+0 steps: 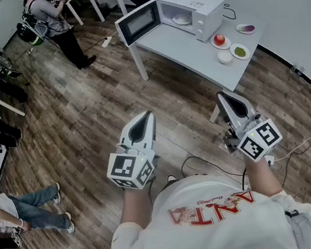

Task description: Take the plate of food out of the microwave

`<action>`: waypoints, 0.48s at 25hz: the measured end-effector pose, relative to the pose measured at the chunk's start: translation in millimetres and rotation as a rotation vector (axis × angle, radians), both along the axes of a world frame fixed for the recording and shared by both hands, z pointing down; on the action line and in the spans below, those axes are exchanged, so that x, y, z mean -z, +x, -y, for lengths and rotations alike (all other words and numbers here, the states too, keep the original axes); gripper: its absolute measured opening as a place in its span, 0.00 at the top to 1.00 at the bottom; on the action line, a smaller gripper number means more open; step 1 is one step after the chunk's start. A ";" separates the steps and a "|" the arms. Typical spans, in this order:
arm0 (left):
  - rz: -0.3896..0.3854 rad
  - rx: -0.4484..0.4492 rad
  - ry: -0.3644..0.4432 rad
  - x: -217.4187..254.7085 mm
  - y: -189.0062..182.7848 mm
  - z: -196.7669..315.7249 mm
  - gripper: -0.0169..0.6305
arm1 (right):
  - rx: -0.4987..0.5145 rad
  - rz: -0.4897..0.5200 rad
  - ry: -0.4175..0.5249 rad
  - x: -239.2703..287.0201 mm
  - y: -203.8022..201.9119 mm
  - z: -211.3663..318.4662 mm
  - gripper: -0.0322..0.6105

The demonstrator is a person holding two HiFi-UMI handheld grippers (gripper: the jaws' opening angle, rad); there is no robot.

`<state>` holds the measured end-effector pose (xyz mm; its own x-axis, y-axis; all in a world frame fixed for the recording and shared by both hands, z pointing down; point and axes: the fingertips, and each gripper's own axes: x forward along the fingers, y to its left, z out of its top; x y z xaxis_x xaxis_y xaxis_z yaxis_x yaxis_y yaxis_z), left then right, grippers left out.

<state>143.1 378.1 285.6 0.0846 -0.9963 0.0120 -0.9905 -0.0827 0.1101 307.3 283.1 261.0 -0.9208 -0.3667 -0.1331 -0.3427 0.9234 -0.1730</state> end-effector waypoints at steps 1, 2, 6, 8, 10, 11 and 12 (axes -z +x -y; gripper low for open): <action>0.000 0.000 -0.001 0.3 -0.1 -0.9 0.96 | 0.002 -0.001 0.001 0.7 -0.5 -0.8 0.95; 0.000 0.000 -0.001 0.5 -0.2 -1.8 0.96 | 0.004 -0.001 0.002 1.3 -1.0 -1.7 0.95; -0.005 0.003 -0.002 1.0 -1.6 -4.0 0.96 | 0.011 -0.003 0.003 2.1 -3.4 -4.1 0.95; -0.005 0.005 -0.002 0.8 -3.4 -4.6 0.96 | 0.017 -0.005 0.004 1.7 -6.2 -4.8 0.95; -0.004 0.006 -0.002 0.1 -5.1 -5.3 0.96 | 0.019 -0.008 0.004 0.6 -8.6 -5.5 0.95; -0.004 0.006 -0.002 -0.1 -5.8 -5.4 0.96 | 0.020 -0.009 0.003 0.3 -9.5 -5.4 0.95; -0.005 0.007 -0.002 -0.2 -6.5 -5.3 0.96 | 0.020 -0.009 0.002 0.1 -10.3 -5.0 0.95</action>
<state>136.7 383.4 285.8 0.0775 -0.9969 0.0138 -0.9905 -0.0754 0.1150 297.0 288.0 260.9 -0.9292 -0.3476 -0.1255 -0.3255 0.9306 -0.1677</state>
